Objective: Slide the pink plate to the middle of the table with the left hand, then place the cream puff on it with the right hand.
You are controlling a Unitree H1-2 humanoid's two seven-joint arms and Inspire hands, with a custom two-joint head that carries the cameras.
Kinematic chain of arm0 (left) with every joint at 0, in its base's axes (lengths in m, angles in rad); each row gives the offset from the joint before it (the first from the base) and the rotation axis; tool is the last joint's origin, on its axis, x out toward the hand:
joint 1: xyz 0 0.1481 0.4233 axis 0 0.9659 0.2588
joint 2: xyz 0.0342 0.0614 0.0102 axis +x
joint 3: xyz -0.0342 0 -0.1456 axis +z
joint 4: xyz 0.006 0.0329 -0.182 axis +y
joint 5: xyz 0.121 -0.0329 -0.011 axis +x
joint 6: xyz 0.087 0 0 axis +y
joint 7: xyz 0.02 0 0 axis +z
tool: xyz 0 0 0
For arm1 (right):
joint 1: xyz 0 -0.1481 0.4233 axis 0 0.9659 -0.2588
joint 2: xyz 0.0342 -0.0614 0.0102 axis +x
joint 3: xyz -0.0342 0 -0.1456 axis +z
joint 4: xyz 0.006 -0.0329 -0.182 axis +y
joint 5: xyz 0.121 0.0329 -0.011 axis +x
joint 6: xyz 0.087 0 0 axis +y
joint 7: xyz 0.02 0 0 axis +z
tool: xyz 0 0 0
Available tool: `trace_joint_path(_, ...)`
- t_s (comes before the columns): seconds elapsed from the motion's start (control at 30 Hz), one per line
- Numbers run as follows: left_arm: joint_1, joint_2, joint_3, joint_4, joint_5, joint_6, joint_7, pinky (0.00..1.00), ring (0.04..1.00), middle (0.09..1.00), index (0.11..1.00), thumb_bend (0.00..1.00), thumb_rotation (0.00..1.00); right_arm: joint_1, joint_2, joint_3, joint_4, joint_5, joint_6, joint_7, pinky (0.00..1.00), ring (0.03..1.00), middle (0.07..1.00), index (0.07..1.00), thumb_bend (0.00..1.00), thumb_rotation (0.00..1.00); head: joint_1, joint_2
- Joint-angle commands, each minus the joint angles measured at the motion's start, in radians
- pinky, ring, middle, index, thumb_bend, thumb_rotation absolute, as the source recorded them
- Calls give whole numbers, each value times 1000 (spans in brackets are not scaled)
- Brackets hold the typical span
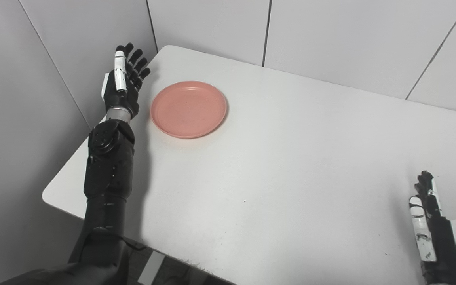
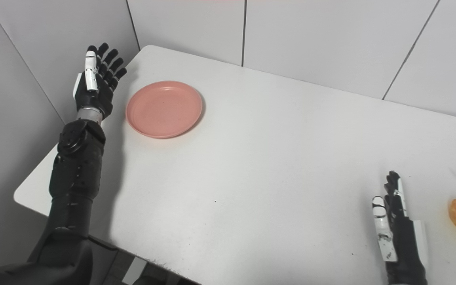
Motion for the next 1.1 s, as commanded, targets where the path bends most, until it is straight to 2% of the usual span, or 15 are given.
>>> trace_joint_path(0.0, -36, 40, 7, -19, -19, -28, -9, 909, 919, 920, 908, 387, 1000, 11, -6, -4, 10, 0, -1, -1, 1000, 1000, 1000, 1000, 50, 1000, -1, -1)
trace_joint_path(0.3, -32, 50, 10, 68, -41, -53, -39, 930, 932, 929, 913, 419, 1000, 8, -12, -3, 21, 13, -10, 5, 1000, 1000, 1000, 1000, 86, 1000, -1, 5)
trace_joint_path(0.57, -34, 68, 2, 170, -45, -90, -73, 937, 935, 934, 924, 402, 1000, 12, -12, -5, 16, 13, -8, 4, 1000, 1000, 1000, 1000, 65, 1000, -2, 8)
trace_joint_path(0.8, -35, 61, -4, 220, -39, -111, -62, 926, 929, 929, 912, 396, 1000, 15, -9, -5, 0, -2, 6, 0, 1000, 1000, 1000, 1000, 59, 1000, -3, 11)
trace_joint_path(1.07, -43, 57, -12, 289, -54, -132, -100, 929, 928, 929, 908, 421, 1000, 19, -5, -6, -15, 8, 21, 5, 1000, 1000, 1000, 1000, 58, 1000, -9, 17)
